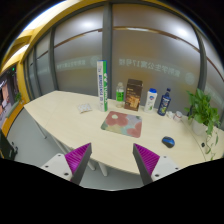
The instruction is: Arrange mouse
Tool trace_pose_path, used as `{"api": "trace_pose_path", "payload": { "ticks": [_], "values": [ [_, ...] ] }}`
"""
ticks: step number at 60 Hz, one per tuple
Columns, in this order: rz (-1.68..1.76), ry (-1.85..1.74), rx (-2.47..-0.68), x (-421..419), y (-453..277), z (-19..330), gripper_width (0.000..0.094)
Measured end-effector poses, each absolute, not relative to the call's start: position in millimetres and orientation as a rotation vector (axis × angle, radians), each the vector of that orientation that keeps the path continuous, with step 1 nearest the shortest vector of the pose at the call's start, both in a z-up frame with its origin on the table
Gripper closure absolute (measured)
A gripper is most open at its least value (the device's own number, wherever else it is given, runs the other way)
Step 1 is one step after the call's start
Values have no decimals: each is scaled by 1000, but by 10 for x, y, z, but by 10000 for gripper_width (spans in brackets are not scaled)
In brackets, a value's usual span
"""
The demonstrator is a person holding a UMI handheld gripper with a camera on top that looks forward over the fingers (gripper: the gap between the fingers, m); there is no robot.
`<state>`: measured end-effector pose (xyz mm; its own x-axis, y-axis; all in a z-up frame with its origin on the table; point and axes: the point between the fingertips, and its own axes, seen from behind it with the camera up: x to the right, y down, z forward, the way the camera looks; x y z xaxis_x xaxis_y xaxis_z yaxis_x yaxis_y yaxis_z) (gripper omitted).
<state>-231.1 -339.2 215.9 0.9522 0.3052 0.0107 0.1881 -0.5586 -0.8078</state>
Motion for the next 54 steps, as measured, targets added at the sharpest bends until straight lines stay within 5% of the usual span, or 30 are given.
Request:
{"api": "trace_pose_path", "payload": {
  "ticks": [23, 54],
  "values": [
    [-96, -91, -2369, -421, -3110, 919, 81],
    [-171, -100, -2350, 895, -1190, -34, 85]
  ]
}}
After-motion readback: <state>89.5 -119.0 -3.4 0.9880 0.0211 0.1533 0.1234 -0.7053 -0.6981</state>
